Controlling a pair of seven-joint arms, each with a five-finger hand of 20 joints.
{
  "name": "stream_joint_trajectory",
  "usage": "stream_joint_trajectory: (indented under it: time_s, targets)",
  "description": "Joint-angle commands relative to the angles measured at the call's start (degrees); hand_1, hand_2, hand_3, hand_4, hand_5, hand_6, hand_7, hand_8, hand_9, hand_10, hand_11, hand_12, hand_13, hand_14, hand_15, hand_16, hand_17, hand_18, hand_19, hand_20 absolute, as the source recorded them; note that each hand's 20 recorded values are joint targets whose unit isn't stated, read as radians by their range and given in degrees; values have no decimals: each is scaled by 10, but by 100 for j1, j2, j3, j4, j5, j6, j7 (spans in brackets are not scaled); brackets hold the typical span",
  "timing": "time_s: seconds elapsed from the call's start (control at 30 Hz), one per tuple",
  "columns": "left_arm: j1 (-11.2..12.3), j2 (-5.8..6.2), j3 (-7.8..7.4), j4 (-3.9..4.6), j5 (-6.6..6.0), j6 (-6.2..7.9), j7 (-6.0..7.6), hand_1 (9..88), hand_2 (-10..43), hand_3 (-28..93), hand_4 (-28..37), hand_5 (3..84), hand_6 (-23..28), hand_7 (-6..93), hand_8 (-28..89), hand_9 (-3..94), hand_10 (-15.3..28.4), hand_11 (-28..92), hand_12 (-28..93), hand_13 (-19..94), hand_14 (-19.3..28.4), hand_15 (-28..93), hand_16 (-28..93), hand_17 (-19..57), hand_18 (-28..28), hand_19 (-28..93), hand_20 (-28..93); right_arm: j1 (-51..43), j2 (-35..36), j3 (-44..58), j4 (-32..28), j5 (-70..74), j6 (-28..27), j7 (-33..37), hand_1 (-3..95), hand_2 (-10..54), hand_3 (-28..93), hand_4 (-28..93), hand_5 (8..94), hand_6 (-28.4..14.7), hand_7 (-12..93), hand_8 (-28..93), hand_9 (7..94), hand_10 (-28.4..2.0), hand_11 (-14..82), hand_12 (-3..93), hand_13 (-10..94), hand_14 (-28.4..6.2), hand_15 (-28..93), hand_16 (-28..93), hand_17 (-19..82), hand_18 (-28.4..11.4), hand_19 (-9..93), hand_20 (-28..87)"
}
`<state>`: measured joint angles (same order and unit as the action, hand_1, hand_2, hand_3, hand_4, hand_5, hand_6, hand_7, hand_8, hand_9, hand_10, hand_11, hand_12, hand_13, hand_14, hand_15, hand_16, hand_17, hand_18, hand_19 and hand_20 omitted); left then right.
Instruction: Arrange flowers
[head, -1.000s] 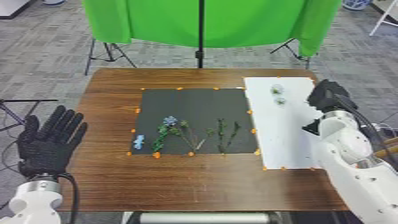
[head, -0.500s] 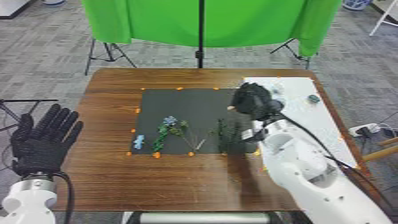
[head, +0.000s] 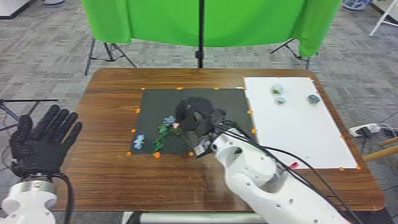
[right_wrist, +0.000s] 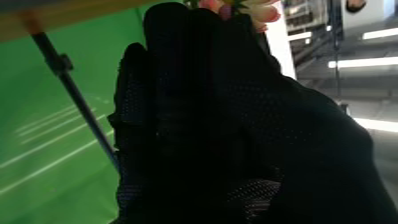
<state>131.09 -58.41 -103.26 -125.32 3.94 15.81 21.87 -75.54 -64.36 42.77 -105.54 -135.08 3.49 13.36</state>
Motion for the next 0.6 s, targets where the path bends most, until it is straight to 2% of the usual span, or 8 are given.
stream_joint_trajectory:
  time_s: [0.03,0.13,0.33,0.47,0.6]
  targets:
    - [-26,-7,99,39,-4,-5,2,278,128,679,-283,505,96,97,-86,449,145,180,111,383,140,294,-42,-40,141,355,144,72,-227,-182,628,-422,18,-18,660,-95,659,-283,779,-10,233,-1,846,-114,64,369,724,-79,253,465,374,-127,738,332]
    - [-38,-8,129,45,-4,0,-17,278,129,679,-283,505,96,96,-87,448,145,179,111,383,140,295,-42,-40,141,355,144,103,-357,-215,924,-770,129,-67,660,-95,657,-283,778,-9,233,-2,845,-113,64,368,722,-77,255,464,375,-127,734,335]
    - [-72,-16,134,53,7,-27,-33,279,129,678,-283,505,96,97,-87,449,145,180,111,384,141,296,-42,-41,141,355,144,34,-378,-180,965,-863,52,77,662,-95,655,-283,769,-5,232,-7,829,-110,58,361,711,-71,261,463,370,-128,734,346]
    - [-31,-31,74,43,-4,-10,-12,279,129,678,-283,505,96,97,-86,448,145,180,111,383,141,295,-42,-40,141,355,144,-7,-364,-112,849,-819,-4,145,655,-95,667,-283,745,2,250,-26,777,-108,55,340,686,-68,307,467,341,-167,776,427]
    - [-65,-30,97,58,-36,-32,-34,278,129,679,-283,505,96,97,-86,448,145,180,112,385,140,295,-43,-40,141,354,144,-35,-301,-14,711,-722,-131,235,657,-95,666,-283,726,-1,264,-38,713,-112,116,302,632,-73,423,447,328,-175,789,445]
